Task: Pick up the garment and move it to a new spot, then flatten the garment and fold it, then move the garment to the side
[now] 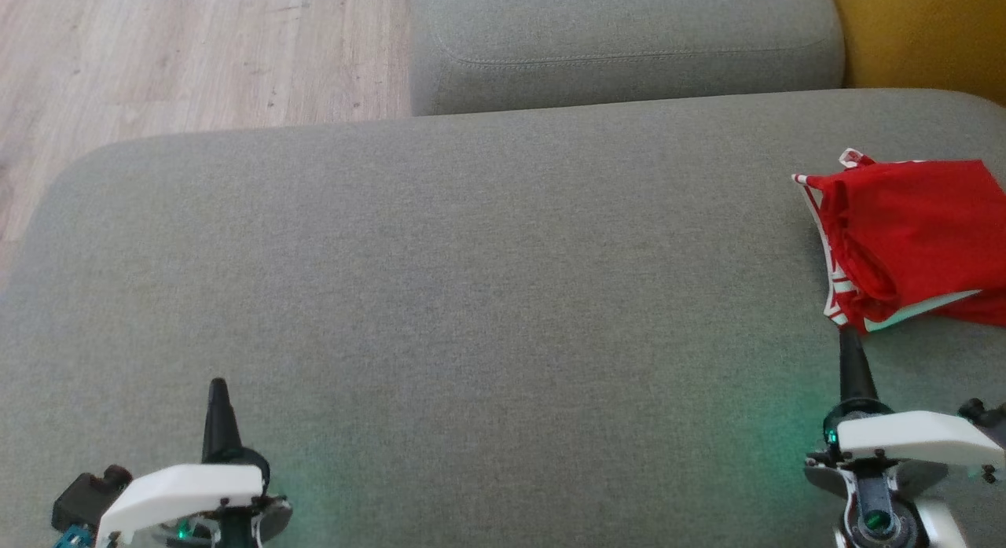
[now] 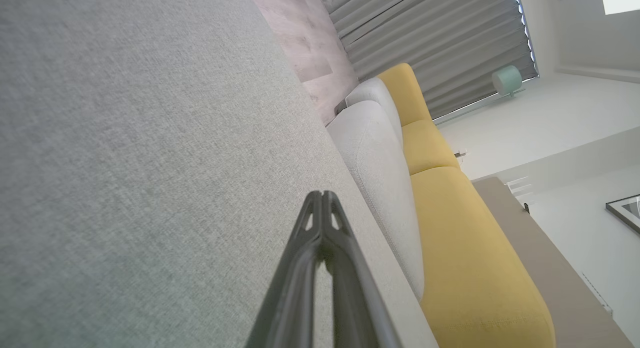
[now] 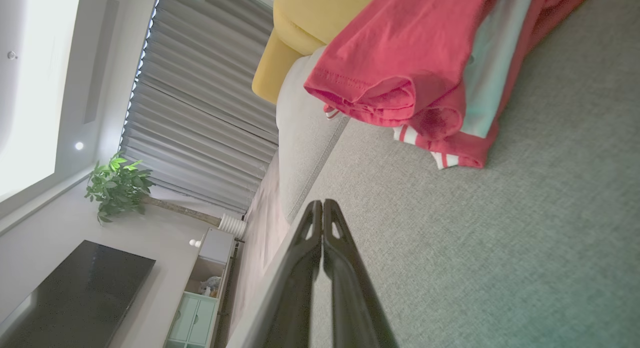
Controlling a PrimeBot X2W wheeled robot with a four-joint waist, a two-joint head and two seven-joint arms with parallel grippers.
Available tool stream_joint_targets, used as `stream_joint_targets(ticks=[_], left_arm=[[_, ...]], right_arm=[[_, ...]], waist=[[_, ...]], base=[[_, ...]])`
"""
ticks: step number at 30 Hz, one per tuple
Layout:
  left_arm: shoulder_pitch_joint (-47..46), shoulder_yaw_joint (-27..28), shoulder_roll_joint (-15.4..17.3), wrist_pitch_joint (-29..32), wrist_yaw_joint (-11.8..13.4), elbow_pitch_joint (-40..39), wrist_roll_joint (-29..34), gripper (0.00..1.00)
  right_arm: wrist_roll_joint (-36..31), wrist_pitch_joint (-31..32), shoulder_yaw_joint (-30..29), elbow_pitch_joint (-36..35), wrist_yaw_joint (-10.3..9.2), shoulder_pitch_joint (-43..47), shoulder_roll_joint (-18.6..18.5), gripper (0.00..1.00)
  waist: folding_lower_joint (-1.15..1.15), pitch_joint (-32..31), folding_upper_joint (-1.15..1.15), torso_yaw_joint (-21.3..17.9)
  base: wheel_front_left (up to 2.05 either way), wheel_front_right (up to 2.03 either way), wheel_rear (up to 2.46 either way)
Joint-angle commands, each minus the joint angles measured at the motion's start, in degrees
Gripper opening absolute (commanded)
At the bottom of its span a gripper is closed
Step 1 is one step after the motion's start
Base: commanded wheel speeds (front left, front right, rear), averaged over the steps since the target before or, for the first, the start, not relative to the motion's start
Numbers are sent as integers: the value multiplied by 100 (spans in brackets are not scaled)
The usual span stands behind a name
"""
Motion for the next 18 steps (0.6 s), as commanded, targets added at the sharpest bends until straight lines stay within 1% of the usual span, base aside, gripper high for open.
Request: stream_joint_targets(ticks=[1, 18], left_arm=[[-292, 163, 29, 42, -50, -212, -96, 0], [-334, 355, 36, 323, -97, -282, -953, 0]], right_arm=[[123, 39, 38, -237, -3, -284, -43, 0], [1112, 321, -127, -358, -3, -287, -41, 0]], waist=[[0, 0, 0, -1], [0, -7, 0, -22]], base=[[0, 0, 0], [0, 0, 0]])
